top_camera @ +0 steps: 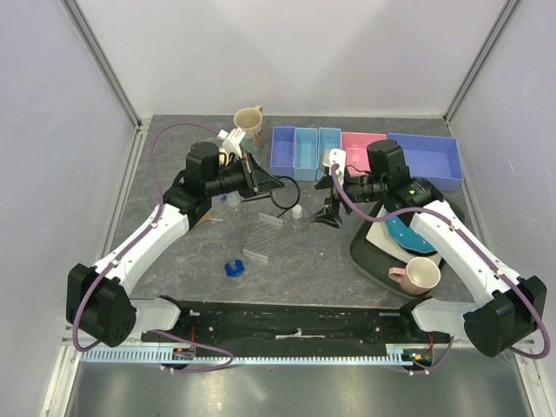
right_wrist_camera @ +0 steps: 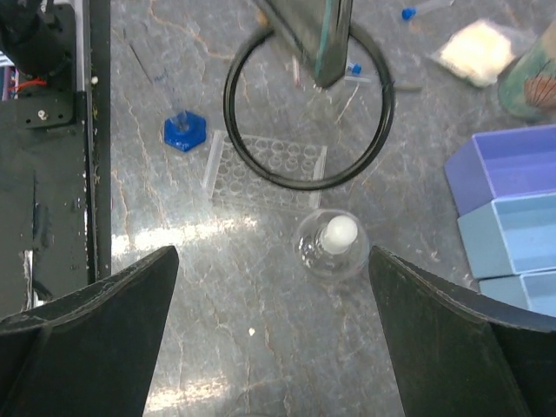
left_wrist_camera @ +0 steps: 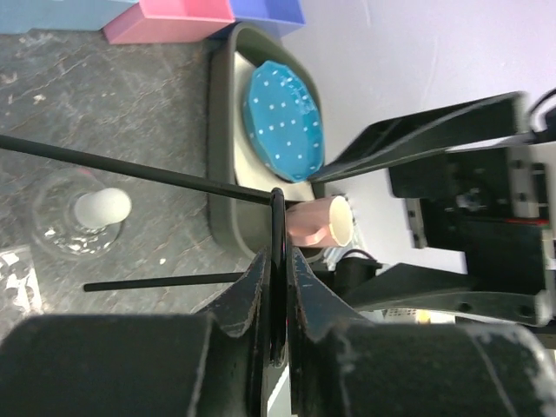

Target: Organize the chemistry lab equipment

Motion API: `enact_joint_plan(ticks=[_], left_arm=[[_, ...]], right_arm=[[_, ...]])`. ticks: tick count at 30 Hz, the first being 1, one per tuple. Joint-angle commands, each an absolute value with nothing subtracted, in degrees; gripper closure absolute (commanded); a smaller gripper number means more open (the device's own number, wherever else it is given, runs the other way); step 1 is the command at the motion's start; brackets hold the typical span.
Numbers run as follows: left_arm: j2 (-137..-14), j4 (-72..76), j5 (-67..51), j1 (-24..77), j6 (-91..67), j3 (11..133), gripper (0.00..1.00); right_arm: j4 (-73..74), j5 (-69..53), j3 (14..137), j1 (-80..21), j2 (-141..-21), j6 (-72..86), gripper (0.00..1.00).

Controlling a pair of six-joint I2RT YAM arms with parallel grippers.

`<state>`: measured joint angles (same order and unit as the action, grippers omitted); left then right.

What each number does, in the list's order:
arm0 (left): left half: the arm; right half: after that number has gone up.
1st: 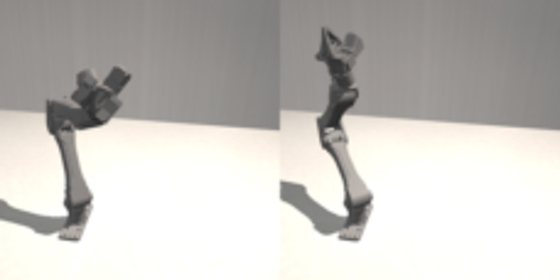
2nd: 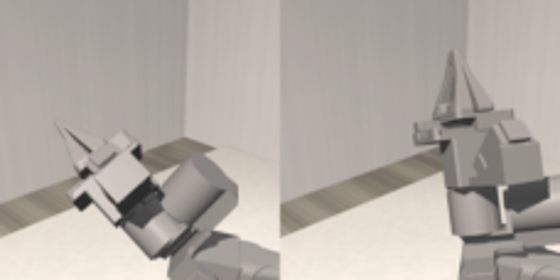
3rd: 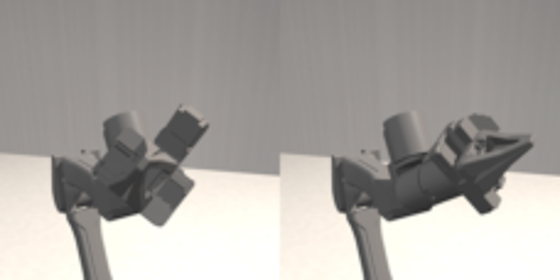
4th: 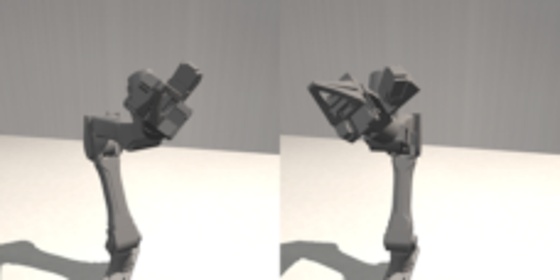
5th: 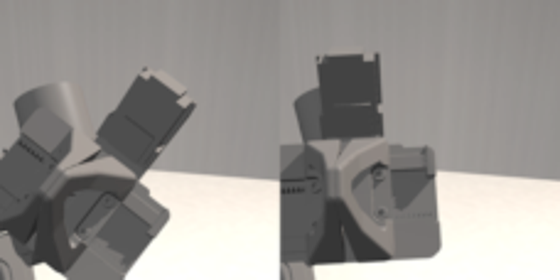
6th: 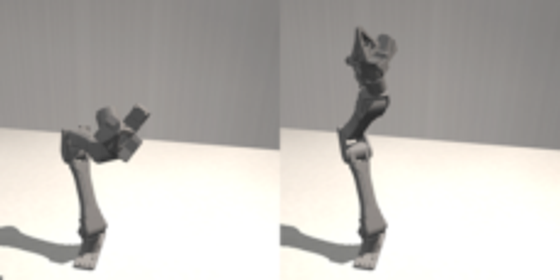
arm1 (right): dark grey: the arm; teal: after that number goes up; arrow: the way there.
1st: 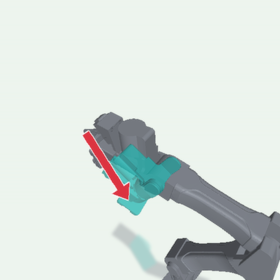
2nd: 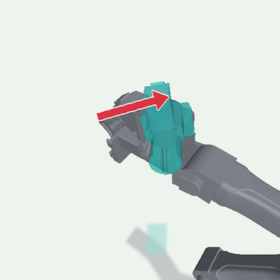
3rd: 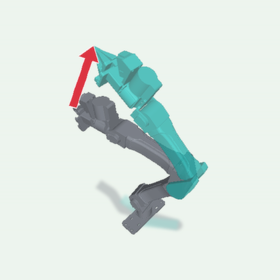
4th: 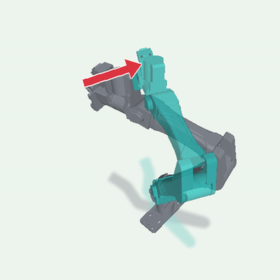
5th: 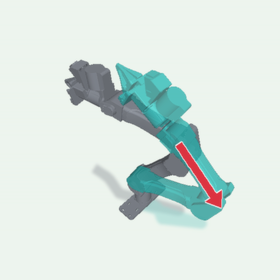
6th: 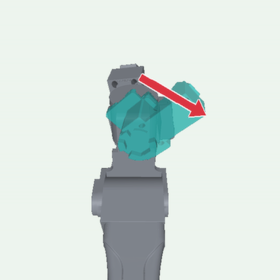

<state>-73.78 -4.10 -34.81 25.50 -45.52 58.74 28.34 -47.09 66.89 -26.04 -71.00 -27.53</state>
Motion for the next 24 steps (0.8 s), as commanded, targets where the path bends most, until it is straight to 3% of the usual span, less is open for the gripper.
enact_joint_plan(ticks=[1,9,16,22,24], left_arm=[[-70.14,6.59,-36.92,25.93,-52.73,57.66,0.98],[-68.2,20.82,-34.2,26.28,-68.61,52.3,0.98],[-65.75,27.94,-25.41,27.51,-79.7,48.44,0.98],[-63.63,29.18,-19.51,27.51,-84.63,45.36,0.98],[-63.46,30.49,-19.42,27.6,-86.3,44.65,0.98]], right_arm=[[27.08,-47.45,64.52,-26.37,-70.4,-28.31,0.02],[15.48,-55.18,58.62,-26.37,-70.57,-20.84,0.02],[4.24,-55.72,62.58,-27.16,-74.79,-9.6,0.07],[-10.71,-56.16,60.47,-27.51,-75.85,5.6,0.26],[-12.74,-56.34,60.12,-27.51,-76.02,7.46,0.4]])
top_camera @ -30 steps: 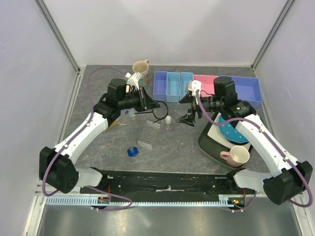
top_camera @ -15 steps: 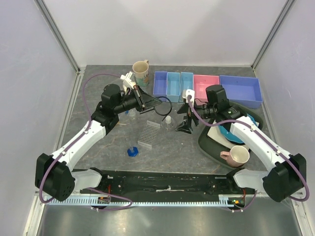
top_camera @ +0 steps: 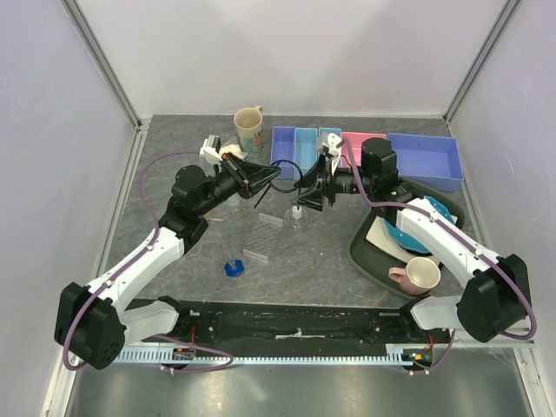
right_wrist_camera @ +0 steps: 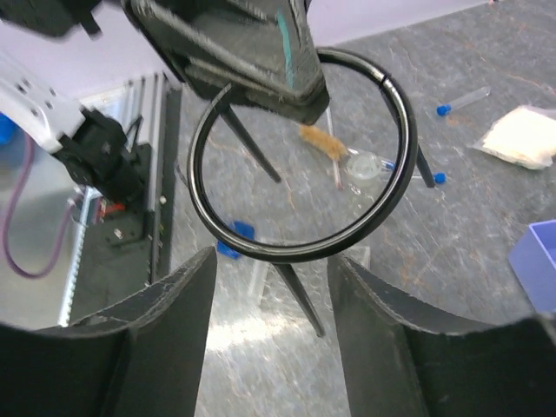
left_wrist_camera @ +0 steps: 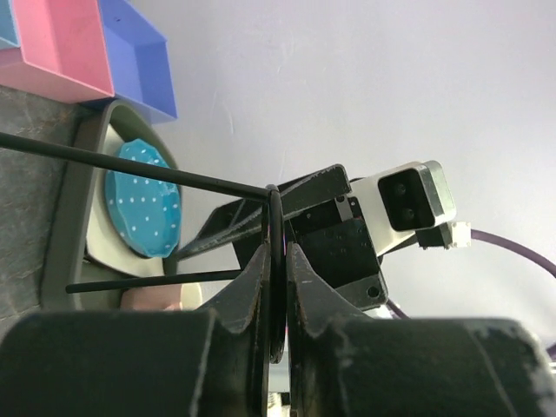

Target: Organize the chemistry lab equipment

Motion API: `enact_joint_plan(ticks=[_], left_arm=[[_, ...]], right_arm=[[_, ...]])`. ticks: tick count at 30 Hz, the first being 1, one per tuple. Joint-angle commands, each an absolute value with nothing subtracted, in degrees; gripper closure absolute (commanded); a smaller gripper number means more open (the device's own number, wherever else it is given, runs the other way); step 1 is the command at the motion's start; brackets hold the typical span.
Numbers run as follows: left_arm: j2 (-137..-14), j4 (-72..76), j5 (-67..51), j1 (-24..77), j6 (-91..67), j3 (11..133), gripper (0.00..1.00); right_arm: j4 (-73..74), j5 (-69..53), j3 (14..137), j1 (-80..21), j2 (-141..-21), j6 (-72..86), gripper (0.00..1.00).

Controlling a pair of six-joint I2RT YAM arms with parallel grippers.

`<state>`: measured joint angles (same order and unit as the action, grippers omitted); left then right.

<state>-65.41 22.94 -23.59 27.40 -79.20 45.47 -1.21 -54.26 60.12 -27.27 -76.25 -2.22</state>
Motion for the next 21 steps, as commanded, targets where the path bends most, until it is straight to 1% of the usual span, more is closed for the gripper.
enact_joint_plan(ticks=[1,2,4,5,7,8,9,10,11,12,14,15,17,18,19,20,21], left_arm=[[-63.54,31.11,-19.42,27.6,-86.74,43.95,0.98],[-63.37,31.64,-19.6,27.6,-87.27,43.68,0.98],[-63.63,32.69,-19.86,27.69,-87.63,43.24,0.98],[-63.63,32.87,-20.04,27.69,-87.54,43.24,0.98],[-63.81,34.27,-20.3,27.6,-87.89,42.37,0.98],[-63.72,34.63,-20.48,27.6,-87.98,42.02,0.98],[-63.46,34.8,-20.74,27.51,-87.72,41.4,0.98],[-63.2,34.72,-20.66,27.07,-87.28,41.14,0.98],[-63.02,34.37,-21.09,26.81,-86.49,41.05,0.92],[-62.84,33.93,-22.49,26.37,-84.4,41.04,0.73],[-61.7,31.47,-25.12,24.53,-79.75,41.22,0.56],[-61.09,30.25,-25.92,23.83,-77.89,41.31,0.41],[-58.55,24.74,-27.59,21.37,-72.29,41.48,0.3],[-57.58,22.17,-28.38,20.31,-69.81,42.18,0.22],[-55.92,19.28,-29.35,17.95,-66.74,42.97,0.2],[-55.29,11.16,-30.83,16.62,-59.23,44.2,0.19],[-54.85,6.38,-31.02,14.26,-54.54,47.43,0.14]], right_arm=[[-13.35,-56.34,60.03,-27.51,-76.03,8.17,0.46],[-14.84,-56.34,59.94,-27.6,-76.2,9.65,0.58],[-17.65,-56.78,59.59,-27.51,-76.81,11.5,0.69],[-18.27,-57.04,59.33,-27.6,-77.08,12.82,0.79],[-18.28,-56.95,59.41,-27.51,-77.34,12.83,0.9],[-16.28,-56.78,59.85,-27.42,-77.17,12.22,0.97],[-14.0,-55.65,60.29,-27.25,-76.65,8.65,1.0],[-7.97,-54.85,61.08,-26.9,-76.29,6.7,1.0],[-4.87,-54.32,62.74,-26.37,-76.03,4.68,1.0],[-2.31,-53.97,63.36,-24.54,-75.42,1.26,1.0],[3.41,-54.14,64.68,-21.81,-74.36,-2.08,1.0],[4.91,-54.05,65.12,-18.66,-74.18,-4.46,1.0],[10.96,-53.01,67.66,-15.4,-73.92,-8.33,1.0],[13.25,-52.13,68.63,-11.73,-73.65,-10.0,1.0],[17.36,-51.34,70.9,-9.69,-73.74,-13.67,1.0],[19.23,-48.8,71.97,-7.93,-73.65,-15.19,1.0],[20.99,-47.39,73.03,-4.17,-74.09,-17.21,1.0]])
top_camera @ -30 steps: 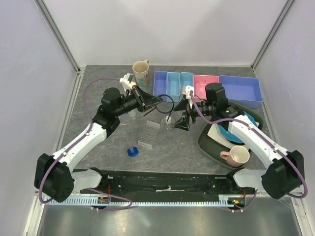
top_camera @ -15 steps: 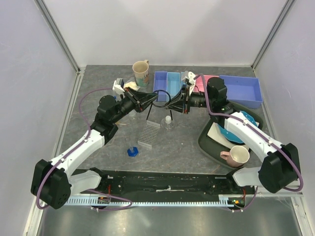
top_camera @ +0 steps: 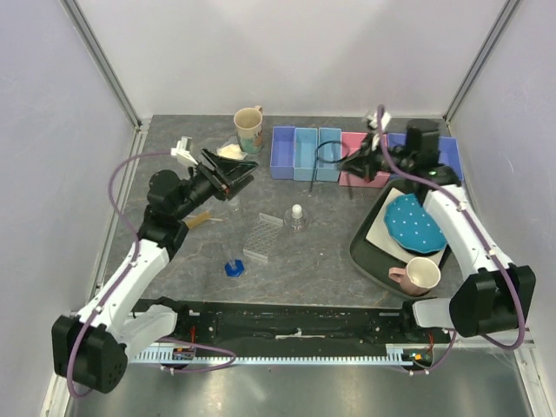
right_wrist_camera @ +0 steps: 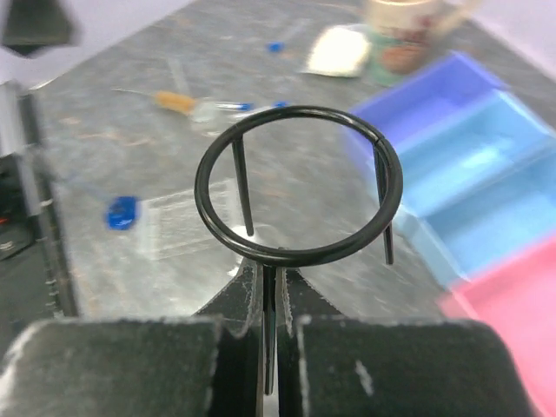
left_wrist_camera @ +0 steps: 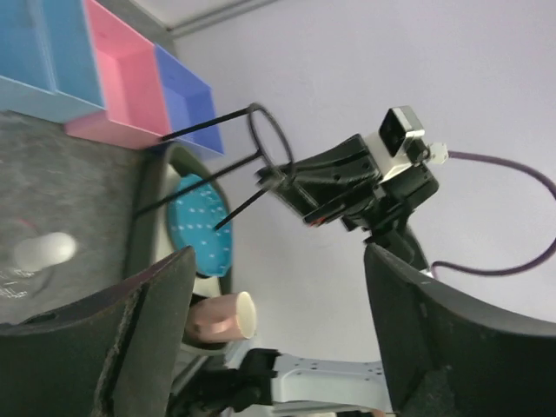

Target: Organize the chemistry lab equipment

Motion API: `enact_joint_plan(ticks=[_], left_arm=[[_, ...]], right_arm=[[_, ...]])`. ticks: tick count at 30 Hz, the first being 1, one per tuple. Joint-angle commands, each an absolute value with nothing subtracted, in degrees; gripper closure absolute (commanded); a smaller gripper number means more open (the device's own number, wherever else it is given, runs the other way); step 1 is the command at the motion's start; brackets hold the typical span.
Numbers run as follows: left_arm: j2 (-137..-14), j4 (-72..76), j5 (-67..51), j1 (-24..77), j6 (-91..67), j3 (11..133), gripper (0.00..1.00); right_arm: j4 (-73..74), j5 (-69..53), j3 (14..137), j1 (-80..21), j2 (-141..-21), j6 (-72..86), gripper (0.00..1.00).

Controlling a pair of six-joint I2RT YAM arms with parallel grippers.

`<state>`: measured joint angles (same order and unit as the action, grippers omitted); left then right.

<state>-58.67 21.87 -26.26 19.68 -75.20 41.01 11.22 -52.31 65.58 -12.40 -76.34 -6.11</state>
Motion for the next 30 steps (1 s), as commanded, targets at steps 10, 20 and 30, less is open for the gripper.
enact_joint_plan(ticks=[10,20,30], left_arm=[[-48.97,-23.47,-3.96,12.57,-12.84,50.02,0.09],[-42.89,-21.88,-3.08,12.66,-8.7,44.65,0.08],[-42.19,-21.89,-3.16,12.66,-8.61,44.12,0.08]], right_arm=[[39.54,-21.03,93.58,9.66,-89.55,-36.38,1.0],[42.98,-10.38,108.45,11.51,-110.8,-42.36,0.98],[44.12,-9.67,113.64,11.6,-119.62,-43.33,0.96]])
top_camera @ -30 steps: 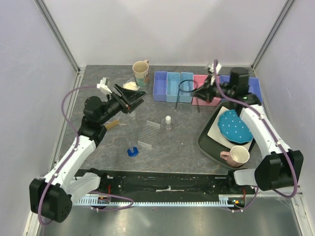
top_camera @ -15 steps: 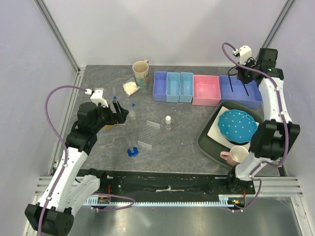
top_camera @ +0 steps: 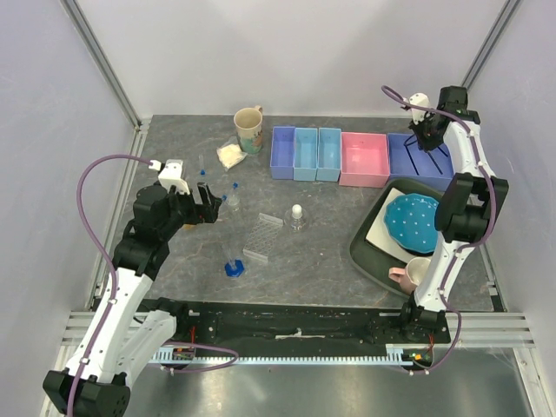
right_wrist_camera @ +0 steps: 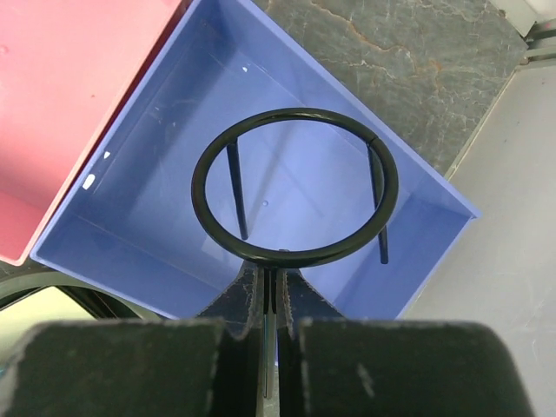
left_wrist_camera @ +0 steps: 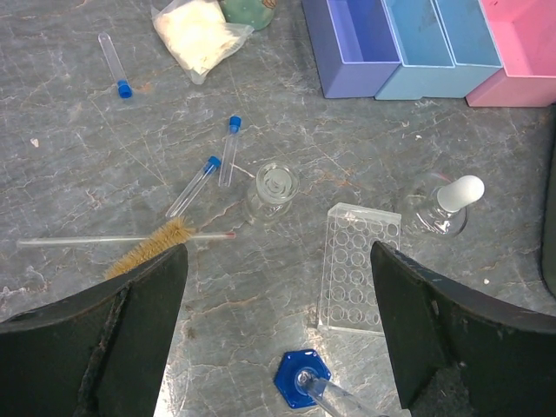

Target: Organize the chemistry lab equipment

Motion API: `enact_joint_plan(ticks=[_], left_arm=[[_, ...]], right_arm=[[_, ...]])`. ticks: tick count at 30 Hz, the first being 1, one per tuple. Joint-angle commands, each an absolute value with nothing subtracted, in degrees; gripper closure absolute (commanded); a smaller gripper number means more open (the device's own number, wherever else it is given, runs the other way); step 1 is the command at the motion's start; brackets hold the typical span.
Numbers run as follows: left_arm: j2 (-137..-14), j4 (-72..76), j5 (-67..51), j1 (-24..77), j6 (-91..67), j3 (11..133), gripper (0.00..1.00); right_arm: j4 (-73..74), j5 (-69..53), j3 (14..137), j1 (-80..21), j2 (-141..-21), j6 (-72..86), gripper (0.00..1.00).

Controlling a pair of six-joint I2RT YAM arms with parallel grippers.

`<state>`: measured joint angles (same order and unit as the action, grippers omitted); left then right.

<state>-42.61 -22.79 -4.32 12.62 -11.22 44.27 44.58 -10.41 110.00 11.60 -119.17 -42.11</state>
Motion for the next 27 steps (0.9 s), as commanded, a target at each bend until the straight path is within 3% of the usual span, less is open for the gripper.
enact_joint_plan(ticks=[1,17,27], left_arm=[[-42.27,-21.88,-3.43,12.66,-8.61,44.12,0.08],[-42.27,-21.97,-2.99,12.66,-8.53,44.12,0.08],[-40.26,-21.8,-2.02,12.66,-8.96,44.12,0.08]], right_arm=[[44.21,-9.75,113.56,11.6,-120.32,-43.33,0.96],[44.91,-14.59,108.02,11.6,-119.71,-41.84,0.88],[45.62,-15.47,107.32,11.6,-118.57,-41.05,0.74]])
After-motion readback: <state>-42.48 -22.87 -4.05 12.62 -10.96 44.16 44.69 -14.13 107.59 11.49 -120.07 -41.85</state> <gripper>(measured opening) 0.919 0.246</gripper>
